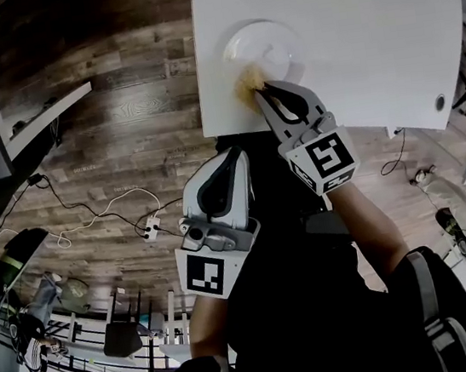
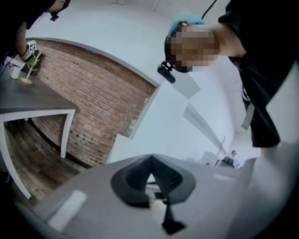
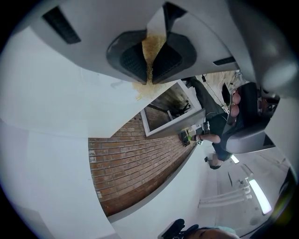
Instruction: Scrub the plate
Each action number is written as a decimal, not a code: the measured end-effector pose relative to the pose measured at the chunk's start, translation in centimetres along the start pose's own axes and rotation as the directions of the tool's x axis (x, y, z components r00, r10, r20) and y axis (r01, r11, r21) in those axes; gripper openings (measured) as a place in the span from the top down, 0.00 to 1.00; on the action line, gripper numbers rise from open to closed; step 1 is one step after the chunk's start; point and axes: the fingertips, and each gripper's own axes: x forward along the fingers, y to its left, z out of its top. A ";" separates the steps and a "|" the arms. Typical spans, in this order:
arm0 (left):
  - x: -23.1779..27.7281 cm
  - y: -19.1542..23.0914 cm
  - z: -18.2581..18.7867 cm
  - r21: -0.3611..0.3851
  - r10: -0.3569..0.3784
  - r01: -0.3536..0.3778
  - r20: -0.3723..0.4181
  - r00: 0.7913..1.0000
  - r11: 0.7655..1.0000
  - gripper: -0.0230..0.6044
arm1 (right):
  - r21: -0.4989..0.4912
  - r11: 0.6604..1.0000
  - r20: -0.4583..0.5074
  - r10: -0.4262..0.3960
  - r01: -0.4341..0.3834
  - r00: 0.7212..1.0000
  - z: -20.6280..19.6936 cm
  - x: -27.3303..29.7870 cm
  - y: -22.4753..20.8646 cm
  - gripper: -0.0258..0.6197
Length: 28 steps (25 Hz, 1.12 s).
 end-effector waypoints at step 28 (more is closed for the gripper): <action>2.4 -2.1 -0.4 0.008 -0.058 0.058 -0.024 0.998 0.998 0.96 | 0.031 0.993 0.000 -0.116 0.116 0.993 -1.0 -3.8 -5.6 0.91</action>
